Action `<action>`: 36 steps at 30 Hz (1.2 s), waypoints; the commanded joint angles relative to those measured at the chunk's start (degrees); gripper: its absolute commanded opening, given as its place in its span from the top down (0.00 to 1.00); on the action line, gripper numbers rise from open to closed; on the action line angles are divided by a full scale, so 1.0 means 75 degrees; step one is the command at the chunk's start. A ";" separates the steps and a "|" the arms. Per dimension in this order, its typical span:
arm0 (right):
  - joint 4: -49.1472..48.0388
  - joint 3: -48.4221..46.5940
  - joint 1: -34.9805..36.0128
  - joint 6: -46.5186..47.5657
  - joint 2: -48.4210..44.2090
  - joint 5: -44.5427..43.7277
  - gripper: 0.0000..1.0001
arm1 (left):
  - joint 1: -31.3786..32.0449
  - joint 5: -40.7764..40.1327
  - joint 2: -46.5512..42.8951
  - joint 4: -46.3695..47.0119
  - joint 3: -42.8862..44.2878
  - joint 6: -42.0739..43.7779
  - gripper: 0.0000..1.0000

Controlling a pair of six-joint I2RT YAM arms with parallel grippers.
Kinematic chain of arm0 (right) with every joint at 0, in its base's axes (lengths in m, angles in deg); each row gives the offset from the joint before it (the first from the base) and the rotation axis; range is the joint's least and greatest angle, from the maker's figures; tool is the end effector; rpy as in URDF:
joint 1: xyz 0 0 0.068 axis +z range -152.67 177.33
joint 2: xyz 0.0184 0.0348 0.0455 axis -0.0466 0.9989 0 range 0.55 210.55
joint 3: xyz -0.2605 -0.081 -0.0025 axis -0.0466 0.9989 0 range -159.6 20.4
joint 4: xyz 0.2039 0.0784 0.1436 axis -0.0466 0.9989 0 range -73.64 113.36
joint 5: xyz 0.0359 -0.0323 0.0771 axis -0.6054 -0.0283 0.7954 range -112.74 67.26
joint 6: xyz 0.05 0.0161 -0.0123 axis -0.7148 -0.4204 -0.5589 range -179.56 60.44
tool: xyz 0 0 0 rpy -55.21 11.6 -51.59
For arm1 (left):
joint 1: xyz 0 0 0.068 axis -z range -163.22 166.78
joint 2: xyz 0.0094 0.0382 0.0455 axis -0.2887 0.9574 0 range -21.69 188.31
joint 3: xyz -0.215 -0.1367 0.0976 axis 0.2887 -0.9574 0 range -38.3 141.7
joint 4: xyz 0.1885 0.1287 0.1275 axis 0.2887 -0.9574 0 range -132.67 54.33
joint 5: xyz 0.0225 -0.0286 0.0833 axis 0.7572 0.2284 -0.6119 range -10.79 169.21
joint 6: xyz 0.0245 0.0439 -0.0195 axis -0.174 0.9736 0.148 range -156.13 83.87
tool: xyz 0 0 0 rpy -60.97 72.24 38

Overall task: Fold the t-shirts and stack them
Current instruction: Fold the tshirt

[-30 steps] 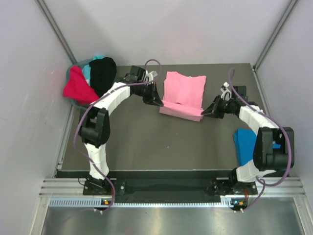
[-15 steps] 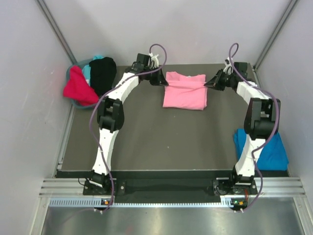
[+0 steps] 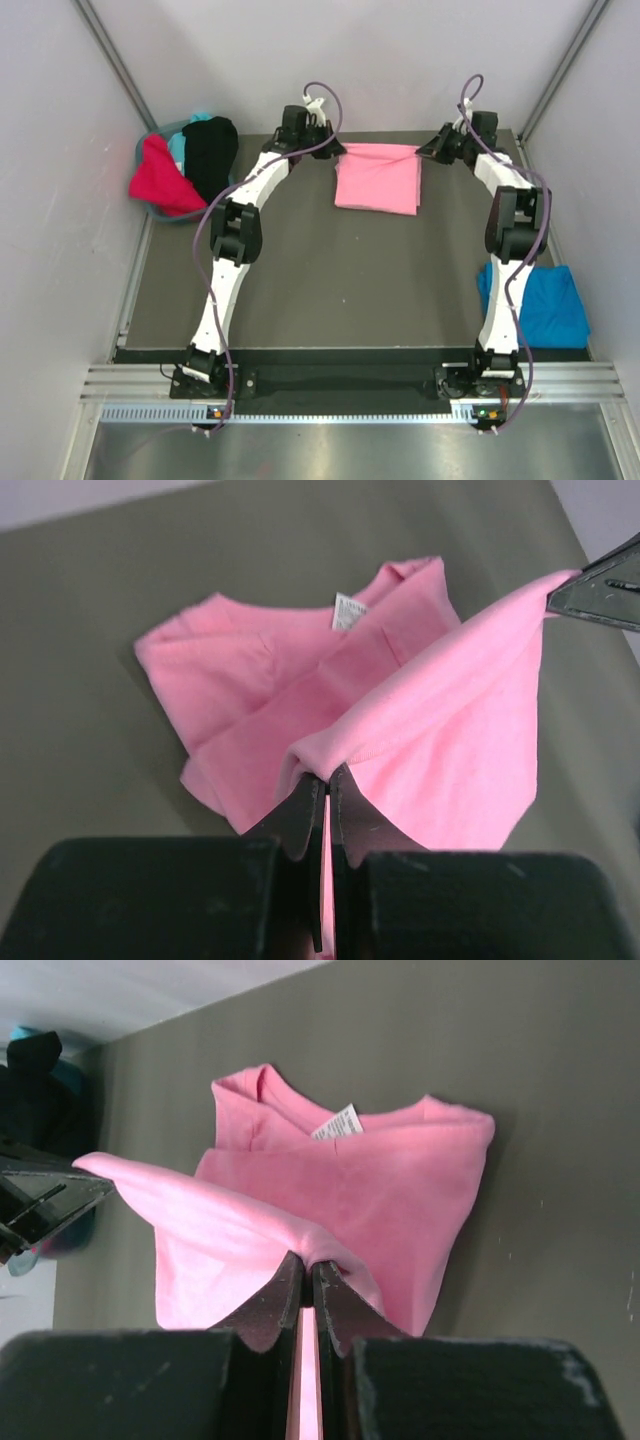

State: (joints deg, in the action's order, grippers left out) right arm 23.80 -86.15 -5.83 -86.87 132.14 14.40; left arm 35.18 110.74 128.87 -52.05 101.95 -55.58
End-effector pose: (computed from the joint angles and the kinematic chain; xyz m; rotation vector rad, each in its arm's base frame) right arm 0.5294 -0.0077 0.2065 0.1795 2.1428 0.9375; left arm 0.5586 -0.2055 0.2115 0.3412 2.0732 -0.9662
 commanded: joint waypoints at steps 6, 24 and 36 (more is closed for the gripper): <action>-0.0781 -0.1145 0.0175 -0.0191 0.0782 -0.0453 0.76 | -0.0179 -0.0875 0.0128 0.1305 0.0344 -0.0197 0.74; 0.0496 0.0951 -0.0235 0.0525 -0.0788 0.0062 0.24 | -0.0214 0.0973 -0.2145 0.0251 -0.1845 -0.0126 0.05; 0.0145 0.1022 -0.0247 -0.0284 0.0278 0.0403 0.21 | 0.0301 0.2933 -0.1630 0.0555 -0.2832 -0.0970 0.08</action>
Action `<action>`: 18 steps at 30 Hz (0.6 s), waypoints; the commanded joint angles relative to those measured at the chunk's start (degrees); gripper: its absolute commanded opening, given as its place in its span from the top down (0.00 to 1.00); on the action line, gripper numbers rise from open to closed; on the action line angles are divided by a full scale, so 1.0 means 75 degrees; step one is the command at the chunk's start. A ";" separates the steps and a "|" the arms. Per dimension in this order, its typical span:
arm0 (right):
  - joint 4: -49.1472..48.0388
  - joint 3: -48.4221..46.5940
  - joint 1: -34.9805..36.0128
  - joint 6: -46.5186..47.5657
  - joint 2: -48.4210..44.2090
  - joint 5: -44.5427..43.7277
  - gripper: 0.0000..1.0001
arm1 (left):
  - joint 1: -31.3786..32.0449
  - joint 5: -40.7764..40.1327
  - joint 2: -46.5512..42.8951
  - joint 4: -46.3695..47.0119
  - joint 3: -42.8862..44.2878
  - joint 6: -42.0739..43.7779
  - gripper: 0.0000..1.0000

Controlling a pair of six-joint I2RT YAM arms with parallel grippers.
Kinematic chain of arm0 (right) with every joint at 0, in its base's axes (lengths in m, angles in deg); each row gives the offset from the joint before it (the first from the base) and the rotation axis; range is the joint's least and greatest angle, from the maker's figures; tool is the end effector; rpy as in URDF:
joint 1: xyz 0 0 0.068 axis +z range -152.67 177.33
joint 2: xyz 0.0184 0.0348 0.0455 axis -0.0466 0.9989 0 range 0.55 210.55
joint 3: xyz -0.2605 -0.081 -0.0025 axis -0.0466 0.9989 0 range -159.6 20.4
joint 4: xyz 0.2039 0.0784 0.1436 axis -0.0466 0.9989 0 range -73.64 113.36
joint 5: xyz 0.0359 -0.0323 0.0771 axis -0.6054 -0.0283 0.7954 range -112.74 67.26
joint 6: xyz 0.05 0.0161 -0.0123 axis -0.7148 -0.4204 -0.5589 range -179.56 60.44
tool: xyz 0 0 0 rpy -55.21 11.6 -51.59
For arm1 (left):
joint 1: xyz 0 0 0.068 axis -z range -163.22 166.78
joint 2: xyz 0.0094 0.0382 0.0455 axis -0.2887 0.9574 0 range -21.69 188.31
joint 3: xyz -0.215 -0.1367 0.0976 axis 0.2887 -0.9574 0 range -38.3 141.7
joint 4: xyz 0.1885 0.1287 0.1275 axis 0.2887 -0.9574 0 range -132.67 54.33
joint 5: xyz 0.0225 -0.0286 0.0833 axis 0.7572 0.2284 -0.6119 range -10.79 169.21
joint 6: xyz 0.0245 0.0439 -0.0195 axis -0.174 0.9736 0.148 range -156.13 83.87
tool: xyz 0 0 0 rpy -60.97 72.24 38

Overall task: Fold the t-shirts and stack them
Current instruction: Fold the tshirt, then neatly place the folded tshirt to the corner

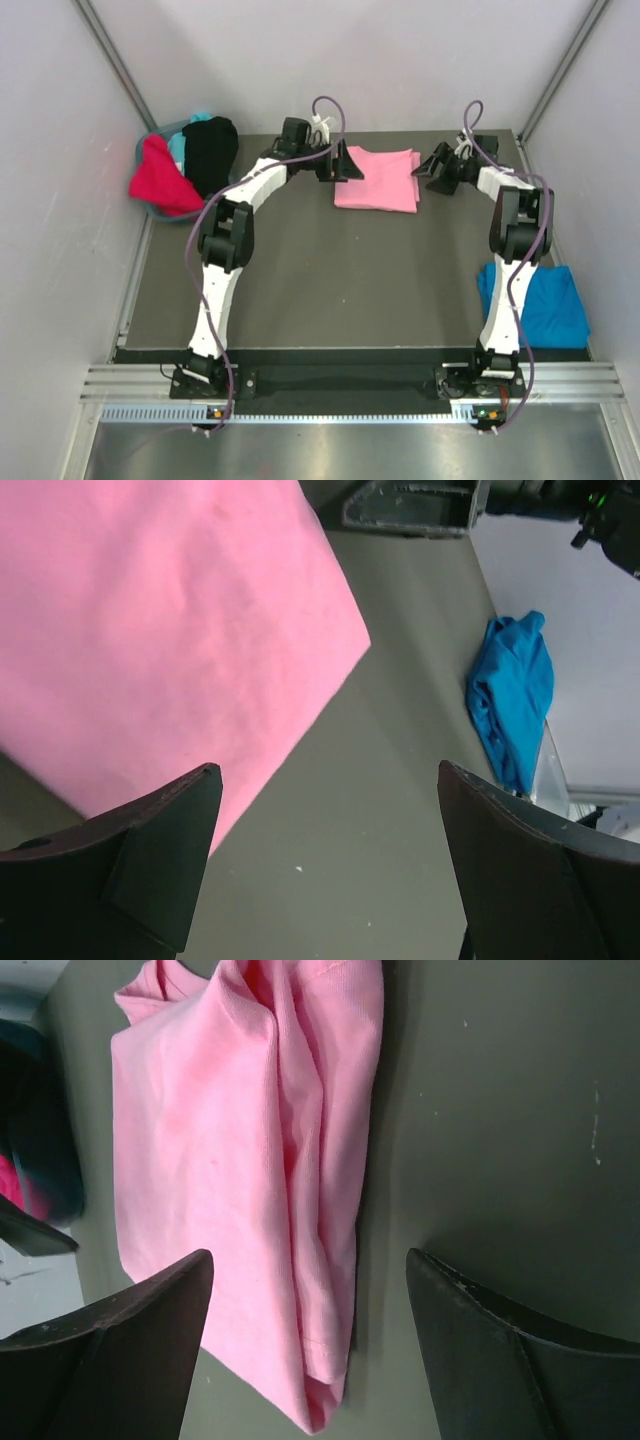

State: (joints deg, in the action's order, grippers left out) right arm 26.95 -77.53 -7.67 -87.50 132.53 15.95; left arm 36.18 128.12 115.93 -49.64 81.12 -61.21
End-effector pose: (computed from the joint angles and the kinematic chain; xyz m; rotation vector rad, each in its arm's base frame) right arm 0.5057 -0.0219 0.1507 0.3308 2.3173 0.9893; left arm 0.5089 -0.2077 0.2200 0.4322 2.1714 -1.3523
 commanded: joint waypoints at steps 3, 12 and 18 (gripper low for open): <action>-0.0287 -0.0231 -0.0002 -0.0317 0.0449 0.0149 0.21 | 0.0249 0.0488 0.0353 0.0177 0.0062 -0.0160 0.08; -0.0205 -0.0396 0.0150 -0.0645 0.1070 0.0102 0.23 | 0.0343 0.0089 0.0787 -0.0210 0.0390 0.0063 0.08; -0.0112 -0.0536 0.0338 -0.0774 0.1340 0.0149 0.25 | 0.0332 0.0007 0.0881 -0.0187 0.0425 0.0040 0.08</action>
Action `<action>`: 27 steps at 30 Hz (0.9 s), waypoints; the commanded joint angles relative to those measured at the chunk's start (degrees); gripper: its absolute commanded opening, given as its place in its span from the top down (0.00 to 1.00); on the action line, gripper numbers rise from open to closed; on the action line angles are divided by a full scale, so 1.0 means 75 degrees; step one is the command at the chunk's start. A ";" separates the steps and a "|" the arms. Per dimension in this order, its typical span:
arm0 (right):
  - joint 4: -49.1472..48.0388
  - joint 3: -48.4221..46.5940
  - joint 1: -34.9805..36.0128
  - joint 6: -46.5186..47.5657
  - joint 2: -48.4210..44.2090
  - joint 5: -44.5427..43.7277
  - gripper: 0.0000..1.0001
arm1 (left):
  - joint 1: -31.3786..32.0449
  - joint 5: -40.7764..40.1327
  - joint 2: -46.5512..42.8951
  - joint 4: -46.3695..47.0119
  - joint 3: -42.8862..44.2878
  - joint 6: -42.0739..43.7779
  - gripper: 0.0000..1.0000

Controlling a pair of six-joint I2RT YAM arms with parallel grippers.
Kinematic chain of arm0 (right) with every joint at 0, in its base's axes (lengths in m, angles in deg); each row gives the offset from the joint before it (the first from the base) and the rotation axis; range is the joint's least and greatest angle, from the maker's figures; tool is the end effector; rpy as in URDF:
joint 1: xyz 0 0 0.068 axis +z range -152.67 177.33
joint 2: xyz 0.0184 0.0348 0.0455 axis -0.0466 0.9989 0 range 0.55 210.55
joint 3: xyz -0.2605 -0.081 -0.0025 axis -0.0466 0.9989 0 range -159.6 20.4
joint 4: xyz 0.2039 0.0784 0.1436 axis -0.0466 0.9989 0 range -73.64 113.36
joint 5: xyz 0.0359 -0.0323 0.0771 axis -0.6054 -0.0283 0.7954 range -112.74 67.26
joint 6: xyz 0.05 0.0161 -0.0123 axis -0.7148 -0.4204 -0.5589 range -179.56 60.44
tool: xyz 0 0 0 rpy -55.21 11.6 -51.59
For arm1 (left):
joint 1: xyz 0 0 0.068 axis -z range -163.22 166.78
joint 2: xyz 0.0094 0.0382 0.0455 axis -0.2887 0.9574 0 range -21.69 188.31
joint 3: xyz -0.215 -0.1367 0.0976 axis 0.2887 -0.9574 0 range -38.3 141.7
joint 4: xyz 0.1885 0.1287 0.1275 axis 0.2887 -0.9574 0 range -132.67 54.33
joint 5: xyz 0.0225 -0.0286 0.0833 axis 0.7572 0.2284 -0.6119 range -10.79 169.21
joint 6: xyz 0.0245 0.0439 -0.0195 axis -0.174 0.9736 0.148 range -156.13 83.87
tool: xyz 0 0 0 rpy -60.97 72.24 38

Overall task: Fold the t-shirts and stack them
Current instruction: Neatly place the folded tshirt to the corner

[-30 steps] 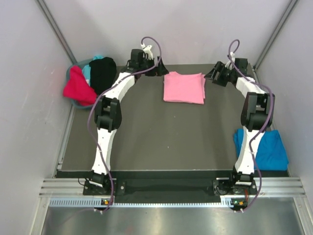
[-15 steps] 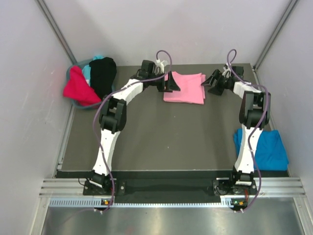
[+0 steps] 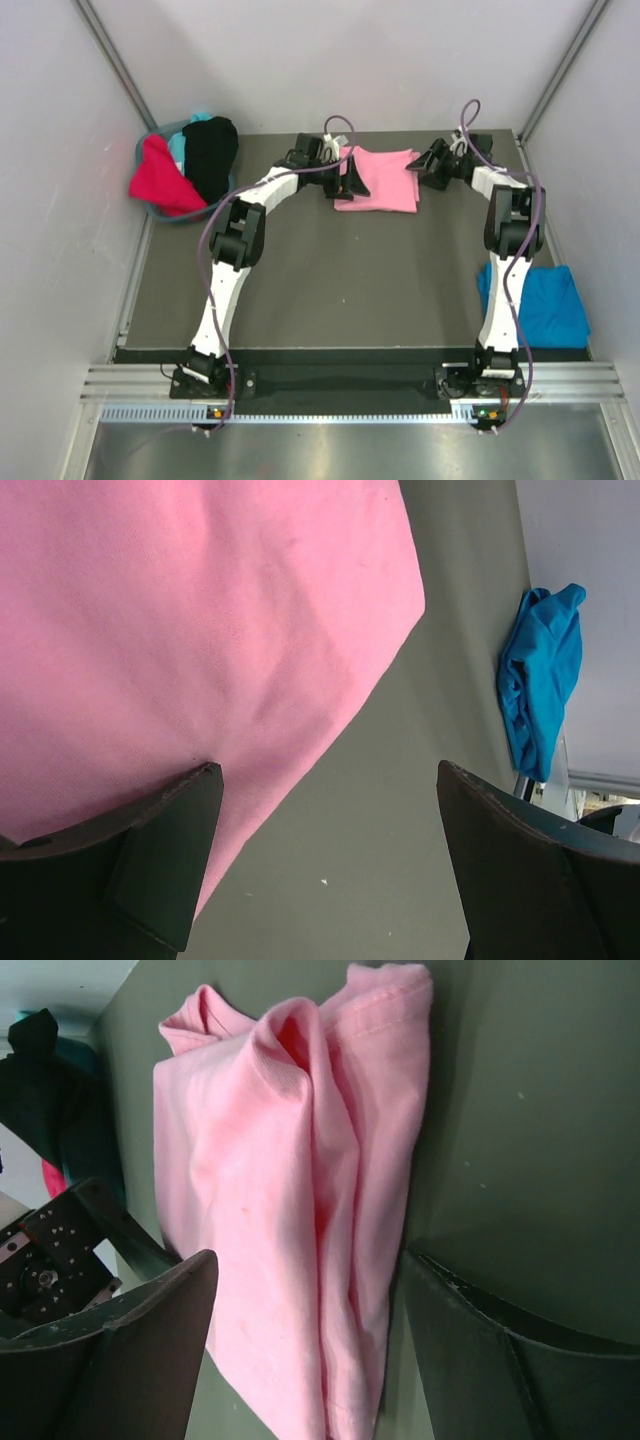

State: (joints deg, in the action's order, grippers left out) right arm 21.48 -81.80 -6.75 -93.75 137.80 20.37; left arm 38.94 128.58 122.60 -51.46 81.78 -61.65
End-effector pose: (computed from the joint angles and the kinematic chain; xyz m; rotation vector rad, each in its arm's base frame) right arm 0.5257 -0.0131 0.1365 0.3473 2.2594 1.1290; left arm 0.5055 -0.2351 0.1593 0.4260 2.3179 -1.4026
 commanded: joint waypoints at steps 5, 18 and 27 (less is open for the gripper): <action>0.0793 -0.0085 0.0367 0.0036 0.0719 -0.0487 0.26 | -0.0059 -0.0102 0.0086 0.0102 0.0537 0.0074 0.08; 0.0700 -0.0144 0.0789 -0.0069 0.0848 -0.0335 0.43 | -0.0141 -0.0137 0.0004 0.0242 0.0584 -0.0019 0.09; 0.0488 -0.0261 0.1071 -0.0198 0.0977 -0.0217 0.55 | -0.0223 -0.0172 -0.0464 0.0137 0.0292 0.0109 0.09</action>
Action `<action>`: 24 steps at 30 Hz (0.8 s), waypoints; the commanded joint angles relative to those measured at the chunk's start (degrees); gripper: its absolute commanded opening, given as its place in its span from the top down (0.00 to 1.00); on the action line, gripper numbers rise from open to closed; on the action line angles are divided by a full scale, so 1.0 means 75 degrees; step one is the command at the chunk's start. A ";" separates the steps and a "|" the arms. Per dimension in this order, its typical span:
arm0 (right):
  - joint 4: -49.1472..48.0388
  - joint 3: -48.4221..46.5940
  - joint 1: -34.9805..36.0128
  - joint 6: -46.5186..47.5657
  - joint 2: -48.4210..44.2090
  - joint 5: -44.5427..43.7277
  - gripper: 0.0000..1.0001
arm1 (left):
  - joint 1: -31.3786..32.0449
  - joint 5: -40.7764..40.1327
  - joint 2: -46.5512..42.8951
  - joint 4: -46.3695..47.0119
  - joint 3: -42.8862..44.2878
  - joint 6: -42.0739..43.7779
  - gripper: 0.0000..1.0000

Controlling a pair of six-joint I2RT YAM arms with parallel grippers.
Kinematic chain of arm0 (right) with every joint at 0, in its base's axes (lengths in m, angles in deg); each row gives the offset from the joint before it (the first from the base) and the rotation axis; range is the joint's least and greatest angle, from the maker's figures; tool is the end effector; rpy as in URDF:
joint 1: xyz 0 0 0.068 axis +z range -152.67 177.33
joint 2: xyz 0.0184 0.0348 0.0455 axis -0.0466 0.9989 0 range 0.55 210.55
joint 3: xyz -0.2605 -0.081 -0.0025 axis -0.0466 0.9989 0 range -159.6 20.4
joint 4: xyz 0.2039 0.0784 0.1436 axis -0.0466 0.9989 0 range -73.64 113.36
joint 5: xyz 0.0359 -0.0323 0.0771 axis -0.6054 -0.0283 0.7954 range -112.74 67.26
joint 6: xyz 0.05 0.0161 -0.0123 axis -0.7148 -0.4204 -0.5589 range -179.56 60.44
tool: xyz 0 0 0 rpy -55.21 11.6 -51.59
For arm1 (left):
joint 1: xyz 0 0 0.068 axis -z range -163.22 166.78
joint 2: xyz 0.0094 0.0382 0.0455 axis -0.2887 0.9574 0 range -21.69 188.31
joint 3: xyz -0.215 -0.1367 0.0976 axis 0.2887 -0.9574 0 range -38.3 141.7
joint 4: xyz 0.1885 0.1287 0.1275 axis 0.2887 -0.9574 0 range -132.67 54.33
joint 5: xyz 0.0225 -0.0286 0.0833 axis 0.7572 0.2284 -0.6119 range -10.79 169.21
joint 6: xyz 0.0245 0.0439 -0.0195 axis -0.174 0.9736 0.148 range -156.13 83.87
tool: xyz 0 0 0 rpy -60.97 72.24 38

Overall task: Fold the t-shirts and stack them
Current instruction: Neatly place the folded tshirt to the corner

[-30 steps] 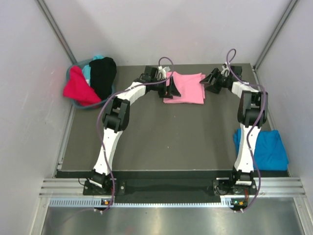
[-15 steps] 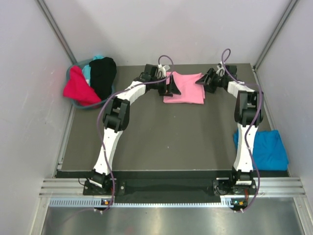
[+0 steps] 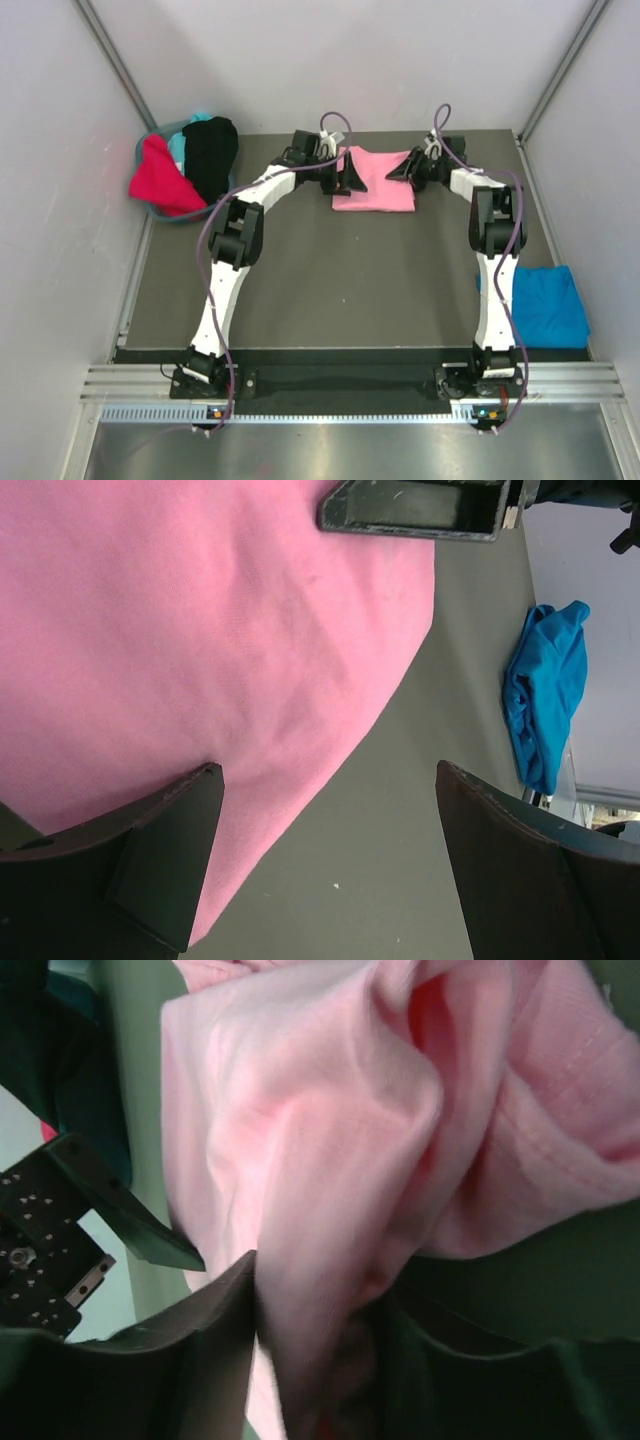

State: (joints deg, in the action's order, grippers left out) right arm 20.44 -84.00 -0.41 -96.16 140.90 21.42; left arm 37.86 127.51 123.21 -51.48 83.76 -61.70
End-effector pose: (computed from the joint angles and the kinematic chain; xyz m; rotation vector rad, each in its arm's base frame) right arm 0.5317 0.0458 0.1226 0.2614 2.3059 1.2258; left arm 0.5142 -0.2267 0.1644 0.4013 2.2958 -1.3712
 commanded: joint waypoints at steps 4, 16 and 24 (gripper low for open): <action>0.0734 0.0068 0.0179 0.0169 0.0447 -0.0590 0.76 | -0.0115 -0.0087 -0.0827 0.0035 -0.0114 0.0255 0.10; 0.1892 -0.0131 -0.0231 0.2227 -0.0876 -0.0416 1.00 | -0.0701 -0.2346 -0.2280 -0.1476 0.0167 0.2223 0.02; 0.4904 0.0594 -0.0559 0.4796 -0.2329 -0.0696 1.00 | -0.0865 -0.4375 -0.2574 -0.3175 0.0517 0.3115 0.01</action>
State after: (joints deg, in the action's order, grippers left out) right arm 46.31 -81.88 -4.13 -71.11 132.18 17.68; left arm 30.80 101.83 106.23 -68.05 84.99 -42.94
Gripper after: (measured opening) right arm 0.153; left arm 0.985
